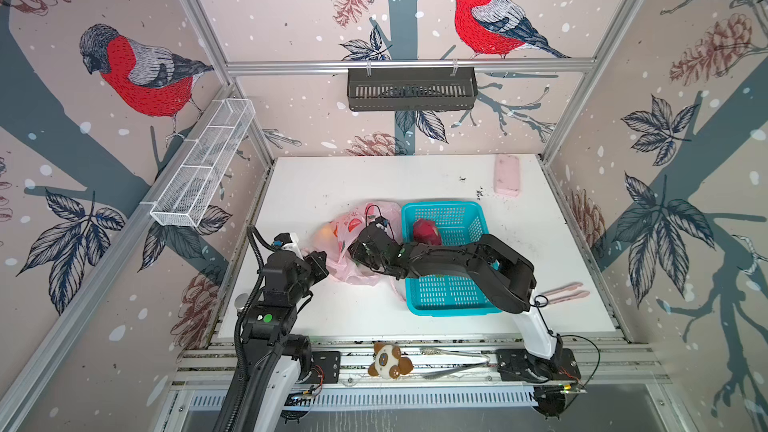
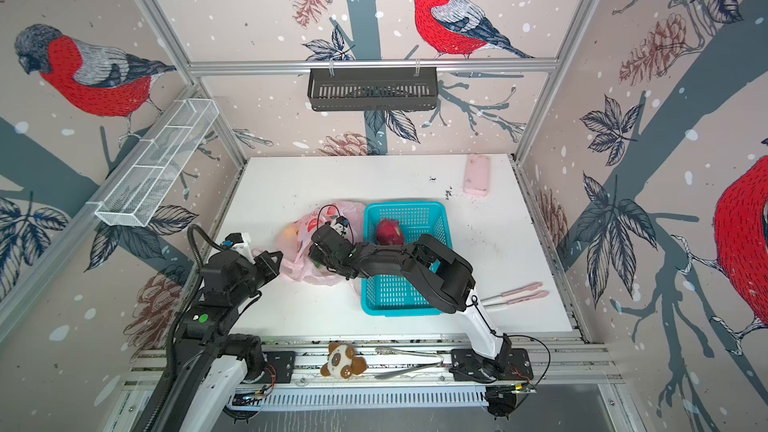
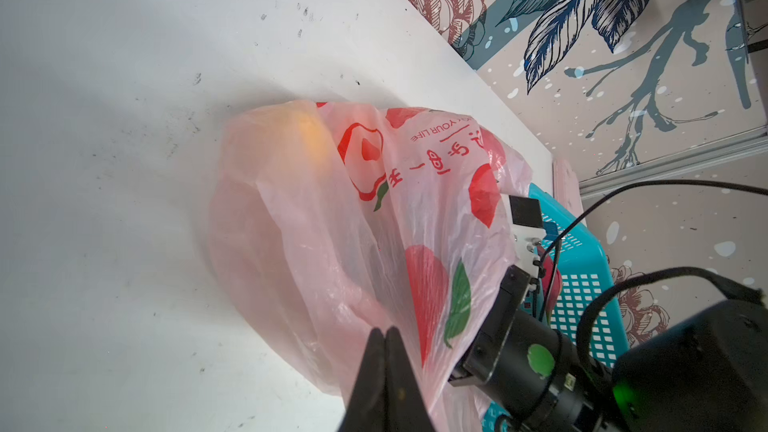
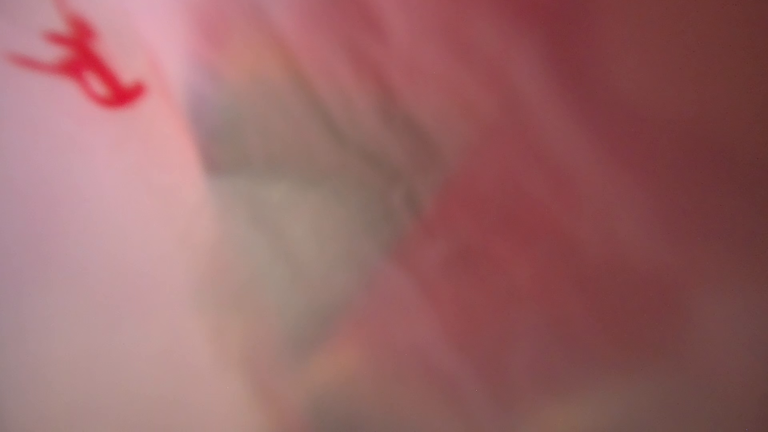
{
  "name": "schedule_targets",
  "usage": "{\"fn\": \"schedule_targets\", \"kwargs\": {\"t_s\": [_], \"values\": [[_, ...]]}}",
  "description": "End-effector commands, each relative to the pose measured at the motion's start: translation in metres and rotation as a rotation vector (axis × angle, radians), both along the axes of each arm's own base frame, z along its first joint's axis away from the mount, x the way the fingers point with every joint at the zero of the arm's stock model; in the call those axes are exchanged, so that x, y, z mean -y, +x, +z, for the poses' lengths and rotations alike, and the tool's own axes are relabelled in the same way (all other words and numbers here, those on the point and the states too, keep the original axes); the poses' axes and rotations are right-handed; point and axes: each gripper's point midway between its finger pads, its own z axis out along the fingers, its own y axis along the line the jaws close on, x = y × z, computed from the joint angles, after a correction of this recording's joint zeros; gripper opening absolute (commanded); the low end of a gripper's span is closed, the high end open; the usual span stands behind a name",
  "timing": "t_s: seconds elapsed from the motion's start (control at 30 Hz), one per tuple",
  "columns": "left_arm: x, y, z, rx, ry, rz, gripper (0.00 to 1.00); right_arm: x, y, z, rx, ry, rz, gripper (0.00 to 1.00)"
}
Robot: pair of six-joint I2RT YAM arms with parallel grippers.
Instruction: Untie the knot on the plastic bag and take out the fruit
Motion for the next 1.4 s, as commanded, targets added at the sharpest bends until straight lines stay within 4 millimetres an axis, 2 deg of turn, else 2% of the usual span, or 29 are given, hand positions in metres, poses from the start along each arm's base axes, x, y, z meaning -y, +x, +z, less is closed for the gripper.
{"fn": "schedule_targets", "kwargs": {"t_s": [0.0,0.7,1.07,1.37], "values": [[-0.005,0.008,0.010,0.057,0.012,0.028,0.00,-0.006,-0.009,0.015,0.030,0.012,0.050,0.14],[-0.015,0.013,0.014,0.082,0.038,0.084,0.00,0.013,-0.050,0.010,0.016,-0.130,0.215,0.13],[-0.021,0.013,0.019,0.091,0.059,0.112,0.00,0.015,-0.062,-0.020,0.029,-0.293,0.338,0.15],[-0.021,0.012,0.022,0.096,0.058,0.114,0.00,0.022,-0.063,-0.026,0.037,-0.341,0.325,0.25]]}}
